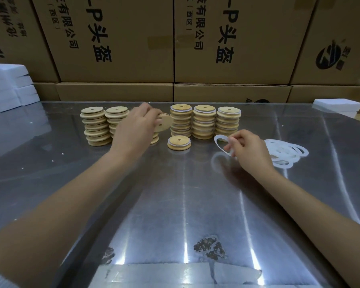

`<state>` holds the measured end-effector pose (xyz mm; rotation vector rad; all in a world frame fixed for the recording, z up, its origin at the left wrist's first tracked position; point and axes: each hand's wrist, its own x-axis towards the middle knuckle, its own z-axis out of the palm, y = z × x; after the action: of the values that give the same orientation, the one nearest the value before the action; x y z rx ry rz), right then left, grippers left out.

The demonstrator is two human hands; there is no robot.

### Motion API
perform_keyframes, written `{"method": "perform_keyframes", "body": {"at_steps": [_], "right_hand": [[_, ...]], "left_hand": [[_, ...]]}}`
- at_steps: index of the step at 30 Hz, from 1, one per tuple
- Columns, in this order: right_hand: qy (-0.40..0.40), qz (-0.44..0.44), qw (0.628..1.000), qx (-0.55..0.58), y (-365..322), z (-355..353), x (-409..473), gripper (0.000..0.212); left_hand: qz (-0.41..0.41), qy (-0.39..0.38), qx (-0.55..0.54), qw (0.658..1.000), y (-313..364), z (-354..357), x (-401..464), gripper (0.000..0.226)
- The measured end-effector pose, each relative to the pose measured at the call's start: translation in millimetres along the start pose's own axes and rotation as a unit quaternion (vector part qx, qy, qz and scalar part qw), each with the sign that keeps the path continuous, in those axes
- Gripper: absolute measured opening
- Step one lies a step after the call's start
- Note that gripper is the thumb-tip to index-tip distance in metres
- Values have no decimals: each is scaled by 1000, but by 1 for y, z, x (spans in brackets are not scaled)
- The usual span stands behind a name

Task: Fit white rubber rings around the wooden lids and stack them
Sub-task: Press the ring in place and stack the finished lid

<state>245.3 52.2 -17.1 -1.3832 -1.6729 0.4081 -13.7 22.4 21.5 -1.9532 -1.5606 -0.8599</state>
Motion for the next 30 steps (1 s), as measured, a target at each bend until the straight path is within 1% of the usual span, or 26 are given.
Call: {"method": "perform_keyframes", "body": {"at_steps": [2, 3, 5, 7, 9, 13, 16, 19, 22, 25, 28, 30], "right_hand": [[-11, 44, 995, 94, -1, 1, 0, 16], [-14, 59, 990, 125, -1, 1, -1, 17], [-17, 60, 986, 157, -2, 1, -2, 16], [-13, 33, 986, 162, -5, 2, -4, 17], [-14, 0, 989, 150, -8, 3, -5, 16], [-44, -24, 989, 138, -11, 7, -7, 16], [-56, -27, 992, 111, -10, 8, -7, 16], [-60, -37, 994, 88, -12, 5, -7, 17], [-62, -46, 996, 43, -14, 1, -9, 25], [-76, -57, 995, 35, -15, -1, -10, 33], [-83, -75, 993, 34, -17, -3, -11, 32], [-84, -95, 992, 16, -18, -3, -12, 30]], "left_hand": [[53, -15, -31, 998, 19, -4, -6, 27], [75, -24, -42, 996, 29, -4, -10, 26], [110, -52, -42, 992, 49, 0, -19, 27], [135, -79, -34, 987, 66, 6, -25, 28], [157, -89, -38, 983, 78, 13, -28, 27], [162, -132, -46, 977, 85, 25, -33, 31], [153, -151, -87, 973, 82, 27, -36, 31], [115, -157, -115, 974, 75, 26, -36, 31], [76, -129, -126, 981, 64, 23, -33, 30], [59, -109, -123, 985, 55, 20, -32, 38], [15, -102, -116, 988, 53, 21, -32, 46], [-11, -112, -123, 986, 52, 23, -31, 44]]}}
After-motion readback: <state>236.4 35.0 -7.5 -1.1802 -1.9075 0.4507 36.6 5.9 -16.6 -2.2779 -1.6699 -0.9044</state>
